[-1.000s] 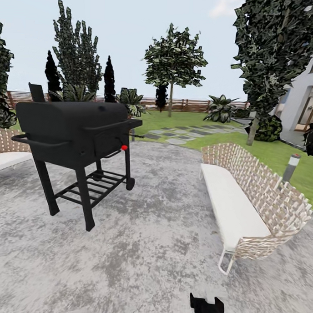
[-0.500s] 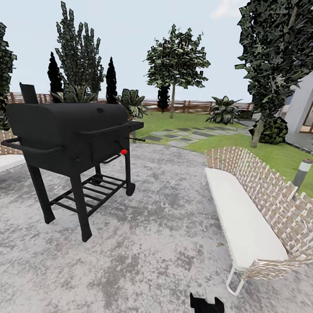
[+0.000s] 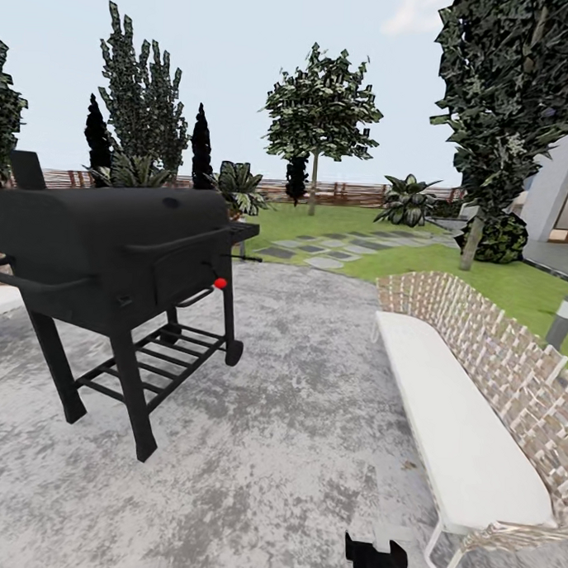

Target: In the garden, pick up the pesticide atomizer on the floor and spray pesticide onto both trees until each tree trunk is fully covered.

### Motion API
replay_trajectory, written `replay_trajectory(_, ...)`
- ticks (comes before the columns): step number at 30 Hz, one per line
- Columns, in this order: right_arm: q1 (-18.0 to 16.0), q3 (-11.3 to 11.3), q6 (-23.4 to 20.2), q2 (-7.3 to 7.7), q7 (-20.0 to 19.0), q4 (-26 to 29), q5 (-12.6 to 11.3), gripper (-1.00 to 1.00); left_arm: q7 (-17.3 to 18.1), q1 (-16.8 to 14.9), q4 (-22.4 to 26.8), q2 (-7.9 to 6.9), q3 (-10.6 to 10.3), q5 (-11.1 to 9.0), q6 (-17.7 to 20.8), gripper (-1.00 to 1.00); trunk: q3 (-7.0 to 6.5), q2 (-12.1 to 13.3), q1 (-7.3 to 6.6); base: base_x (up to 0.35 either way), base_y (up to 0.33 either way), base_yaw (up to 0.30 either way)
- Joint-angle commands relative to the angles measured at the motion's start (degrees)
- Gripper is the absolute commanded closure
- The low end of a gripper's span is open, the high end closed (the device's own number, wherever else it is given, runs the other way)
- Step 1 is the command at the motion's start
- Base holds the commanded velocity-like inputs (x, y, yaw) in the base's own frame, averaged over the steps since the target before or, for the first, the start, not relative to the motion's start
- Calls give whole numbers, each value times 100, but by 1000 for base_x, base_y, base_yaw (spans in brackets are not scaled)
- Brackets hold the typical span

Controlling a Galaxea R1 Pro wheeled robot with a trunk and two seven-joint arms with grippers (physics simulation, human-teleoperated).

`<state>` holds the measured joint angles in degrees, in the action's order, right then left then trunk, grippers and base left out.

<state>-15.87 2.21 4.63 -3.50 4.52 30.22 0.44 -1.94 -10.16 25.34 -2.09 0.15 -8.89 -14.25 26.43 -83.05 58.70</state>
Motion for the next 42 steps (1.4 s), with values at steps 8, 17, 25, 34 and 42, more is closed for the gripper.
replay_trajectory(8,-4,25,20,-6,-3,-8,-4,-100,-8,-3,3,-2,-15,-47,-21,-100,6,-3,3,334,0,0)
replay_trajectory(17,-4,21,25,-8,-3,-10,-12,-100,-8,-3,5,-2,-15,-50,-25,-100,6,-3,3,334,0,0)
replay_trajectory(25,-4,19,29,-10,-3,-15,-24,-100,-8,-3,5,-2,-15,-47,-21,-100,6,-3,3,333,0,0)
replay_trajectory(34,-4,17,29,-10,-8,-14,-26,-100,-8,-3,6,-2,-22,-50,-22,-100,6,-3,3,333,0,0)
replay_trajectory(42,-4,24,29,-9,-11,-15,-34,-100,-8,-3,8,-2,-23,-51,-24,-100,6,-3,3,334,0,-147)
